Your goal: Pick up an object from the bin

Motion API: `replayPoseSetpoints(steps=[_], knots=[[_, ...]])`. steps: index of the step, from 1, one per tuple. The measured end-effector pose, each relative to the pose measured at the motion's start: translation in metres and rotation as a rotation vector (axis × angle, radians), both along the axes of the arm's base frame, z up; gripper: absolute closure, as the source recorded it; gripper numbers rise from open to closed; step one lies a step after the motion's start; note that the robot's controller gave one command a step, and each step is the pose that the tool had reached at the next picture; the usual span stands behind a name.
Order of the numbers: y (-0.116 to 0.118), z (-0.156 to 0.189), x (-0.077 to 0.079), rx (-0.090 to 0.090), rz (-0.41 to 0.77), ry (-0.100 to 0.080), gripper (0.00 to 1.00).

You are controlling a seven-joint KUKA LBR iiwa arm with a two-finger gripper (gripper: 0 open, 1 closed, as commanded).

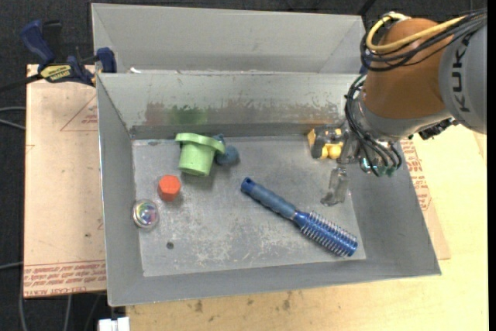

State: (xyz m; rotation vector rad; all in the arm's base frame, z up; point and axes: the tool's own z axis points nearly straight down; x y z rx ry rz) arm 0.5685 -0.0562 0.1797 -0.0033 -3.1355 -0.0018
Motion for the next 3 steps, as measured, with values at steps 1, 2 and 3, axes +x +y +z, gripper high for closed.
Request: replayPoseSetpoints(steps=[1,2,3], knots=[[0.004,-0.114,-0.046,0.001,-0.025,0.003,0.0],[0.003,-0.11,-0.043,0.0,-0.024,-0.006,1.0],[0.023,0.037,-0.023,0.0,-0.067,-0.016,1.0]])
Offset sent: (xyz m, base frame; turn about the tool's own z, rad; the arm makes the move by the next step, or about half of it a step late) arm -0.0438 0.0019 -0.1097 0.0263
